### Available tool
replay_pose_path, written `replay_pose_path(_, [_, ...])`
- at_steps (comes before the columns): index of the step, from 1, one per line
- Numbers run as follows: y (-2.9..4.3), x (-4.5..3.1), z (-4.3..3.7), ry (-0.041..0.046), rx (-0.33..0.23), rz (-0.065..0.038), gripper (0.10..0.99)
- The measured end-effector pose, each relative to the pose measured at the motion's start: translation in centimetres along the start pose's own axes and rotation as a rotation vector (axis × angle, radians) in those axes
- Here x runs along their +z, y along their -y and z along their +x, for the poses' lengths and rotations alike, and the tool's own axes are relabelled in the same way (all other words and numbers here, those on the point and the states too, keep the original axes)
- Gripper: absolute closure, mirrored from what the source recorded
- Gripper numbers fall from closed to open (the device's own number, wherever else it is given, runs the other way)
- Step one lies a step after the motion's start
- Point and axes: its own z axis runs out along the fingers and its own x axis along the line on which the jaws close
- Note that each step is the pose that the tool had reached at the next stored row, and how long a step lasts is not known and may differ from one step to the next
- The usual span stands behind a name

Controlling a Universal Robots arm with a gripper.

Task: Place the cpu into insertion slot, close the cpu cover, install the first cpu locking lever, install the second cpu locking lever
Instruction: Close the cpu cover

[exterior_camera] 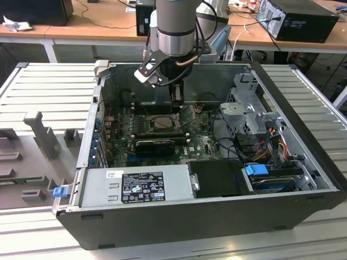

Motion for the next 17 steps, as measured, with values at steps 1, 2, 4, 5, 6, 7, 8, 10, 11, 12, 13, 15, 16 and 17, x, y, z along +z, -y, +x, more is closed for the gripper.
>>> replay_pose_path(1, [-0.07,-0.12,0.0,0.0,0.0,0.0,0.98])
replay_pose_path(2, [-0.39,-0.16,0.02,-0.0001,0.0,0.0,0.98])
replay_pose_path(4, [-1.09,-0.13,0.03,0.0,0.0,0.001,0.98])
replay_pose_path(5, [-1.46,-0.15,0.04,0.0002,0.0,0.003,0.98])
replay_pose_path(6, [-1.69,-0.23,0.05,0.0002,0.0,0.003,0.98])
replay_pose_path(7, [-1.81,-0.38,0.06,0.0002,0.0,0.004,0.98])
replay_pose_path(8, [-2.0,-0.85,0.07,0.0002,0.0,0.004,0.98])
replay_pose_path(10, [-2.88,-1.15,0.11,-0.0009,0.0,0.01,0.98])
replay_pose_path(11, [-3.36,-1.12,0.11,-0.0094,0.001,0.013,0.98])
replay_pose_path(12, [-3.44,-1.09,0.04,-0.0408,0.003,0.014,0.98])
replay_pose_path(13, [-3.46,-1.09,-0.07,-0.0712,0.005,0.015,0.98])
replay_pose_path(15, [-4.08,-1.0,-0.16,-0.0732,0.006,0.02,0.98])
replay_pose_path(16, [-4.47,-0.95,-0.14,-0.0535,0.005,0.022,0.98])
replay_pose_path(17, [-4.78,-0.92,-0.14,-0.0318,0.003,0.022,0.98])
